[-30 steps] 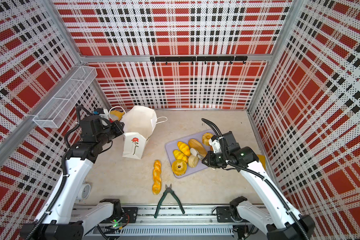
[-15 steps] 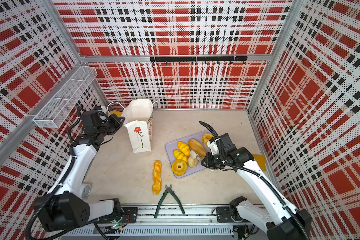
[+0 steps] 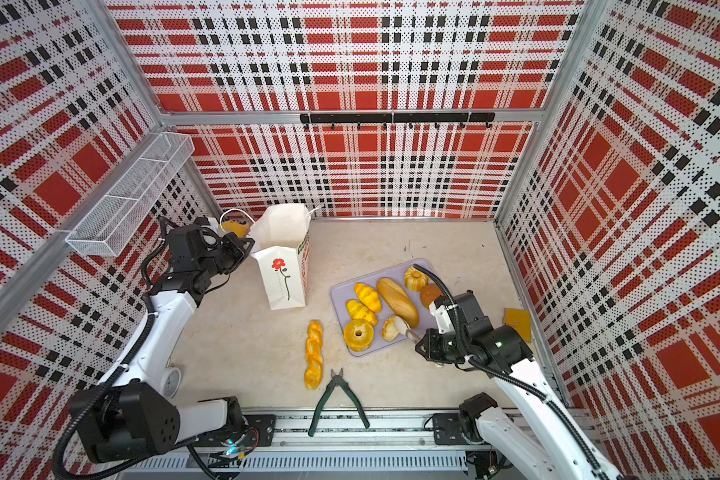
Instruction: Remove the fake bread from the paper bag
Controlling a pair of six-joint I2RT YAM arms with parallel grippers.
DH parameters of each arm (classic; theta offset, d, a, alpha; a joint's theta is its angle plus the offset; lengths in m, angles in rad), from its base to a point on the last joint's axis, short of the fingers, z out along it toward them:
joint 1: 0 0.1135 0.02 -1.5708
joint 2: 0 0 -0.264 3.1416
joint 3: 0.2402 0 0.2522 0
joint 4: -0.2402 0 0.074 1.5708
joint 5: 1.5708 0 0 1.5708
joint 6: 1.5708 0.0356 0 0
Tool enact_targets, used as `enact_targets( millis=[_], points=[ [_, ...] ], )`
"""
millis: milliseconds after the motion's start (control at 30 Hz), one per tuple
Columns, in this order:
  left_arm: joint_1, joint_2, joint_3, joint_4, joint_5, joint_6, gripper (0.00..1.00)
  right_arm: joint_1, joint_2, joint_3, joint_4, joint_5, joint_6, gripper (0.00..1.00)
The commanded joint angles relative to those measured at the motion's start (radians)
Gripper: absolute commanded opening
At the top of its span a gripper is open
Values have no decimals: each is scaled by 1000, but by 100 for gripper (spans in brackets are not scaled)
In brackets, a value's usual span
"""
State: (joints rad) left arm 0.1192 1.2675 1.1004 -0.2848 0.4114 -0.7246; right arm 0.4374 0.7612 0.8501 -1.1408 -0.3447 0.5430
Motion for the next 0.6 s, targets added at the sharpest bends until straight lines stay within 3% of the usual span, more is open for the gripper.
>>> enact_targets(
  millis=[0, 567],
  points=[
    [8, -28, -14, 20, 5, 13, 0, 1, -41, -36, -65, 8, 28, 2],
    [8, -27, -33, -27, 5, 59, 0, 3, -36, -138, 59, -51, 68, 0]
  ],
)
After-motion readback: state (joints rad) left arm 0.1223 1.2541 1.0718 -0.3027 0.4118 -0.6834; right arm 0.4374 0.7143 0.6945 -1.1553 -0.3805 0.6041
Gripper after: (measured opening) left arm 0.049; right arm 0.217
